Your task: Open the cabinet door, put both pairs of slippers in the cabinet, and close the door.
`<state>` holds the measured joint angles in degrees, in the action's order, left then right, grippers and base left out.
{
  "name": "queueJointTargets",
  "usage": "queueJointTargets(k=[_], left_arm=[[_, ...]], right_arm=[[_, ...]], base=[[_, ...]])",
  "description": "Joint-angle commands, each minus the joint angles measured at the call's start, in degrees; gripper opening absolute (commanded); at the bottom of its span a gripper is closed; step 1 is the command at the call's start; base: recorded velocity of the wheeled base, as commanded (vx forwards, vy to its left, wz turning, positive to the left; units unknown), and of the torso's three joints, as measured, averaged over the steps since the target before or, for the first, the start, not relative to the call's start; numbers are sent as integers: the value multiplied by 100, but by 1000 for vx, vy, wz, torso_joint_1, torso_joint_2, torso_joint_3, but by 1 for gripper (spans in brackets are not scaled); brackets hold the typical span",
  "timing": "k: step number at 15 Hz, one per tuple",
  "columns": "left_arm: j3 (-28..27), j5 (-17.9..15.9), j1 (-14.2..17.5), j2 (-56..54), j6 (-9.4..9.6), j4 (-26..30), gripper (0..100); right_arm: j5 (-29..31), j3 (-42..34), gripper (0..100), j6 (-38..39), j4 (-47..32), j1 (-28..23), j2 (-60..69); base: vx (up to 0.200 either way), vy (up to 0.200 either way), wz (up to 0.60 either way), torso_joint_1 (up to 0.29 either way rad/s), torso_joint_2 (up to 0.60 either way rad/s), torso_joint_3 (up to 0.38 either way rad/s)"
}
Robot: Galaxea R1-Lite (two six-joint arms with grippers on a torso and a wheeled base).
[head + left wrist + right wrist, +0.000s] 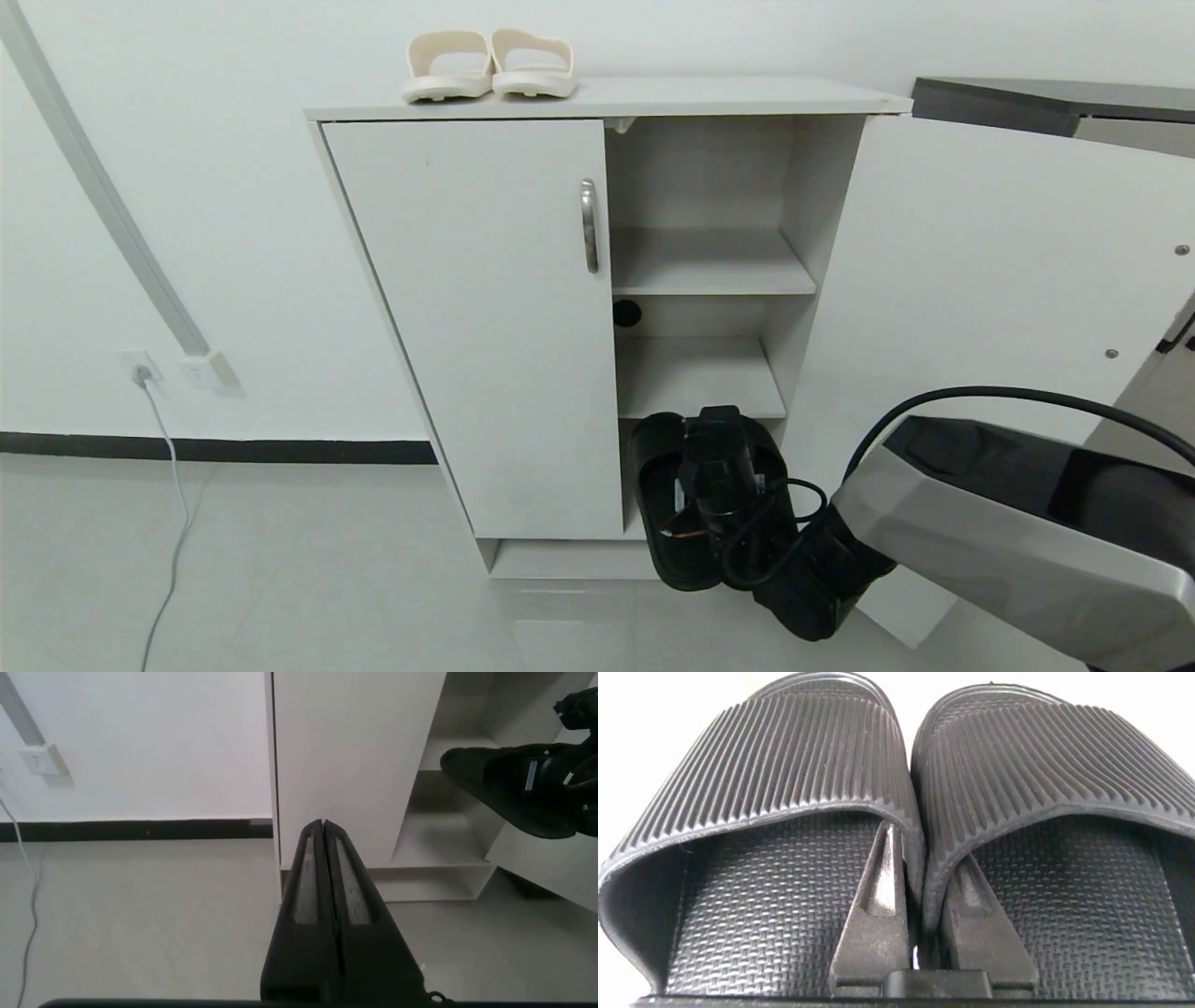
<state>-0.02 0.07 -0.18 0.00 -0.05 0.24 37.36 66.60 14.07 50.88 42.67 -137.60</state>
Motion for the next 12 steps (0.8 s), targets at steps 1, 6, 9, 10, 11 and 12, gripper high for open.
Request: queueJointTargets(k=[1,6,9,10,11,12], left_arm=[[2,10,1,9,-4,2,0],[2,37,1,9,-4,-7,0],[2,37,1,9,-13,-7,0],[2,37,1,9,-30,-7,0],[2,37,1,9,-48,2,0],[-6,37,1,9,-48,-7,0]], right_arm=[[-1,2,0,-1,1,14,-13],[60,46,0,-1,53,-13,-39],[271,64,0,-247,625,-66,-31],[315,64,0,-396,871,-118,-48],[342,55,0,-431,959,-136,-48],[350,64,0,-431,976,-180,-48]], base=[[0,0,0,2,2,-183],[0,0,0,5,2,-182],[0,0,0,-1,-1,-25],[0,0,0,0,0,0],[0,0,0,0,0,0],[0,0,0,0,0,0]])
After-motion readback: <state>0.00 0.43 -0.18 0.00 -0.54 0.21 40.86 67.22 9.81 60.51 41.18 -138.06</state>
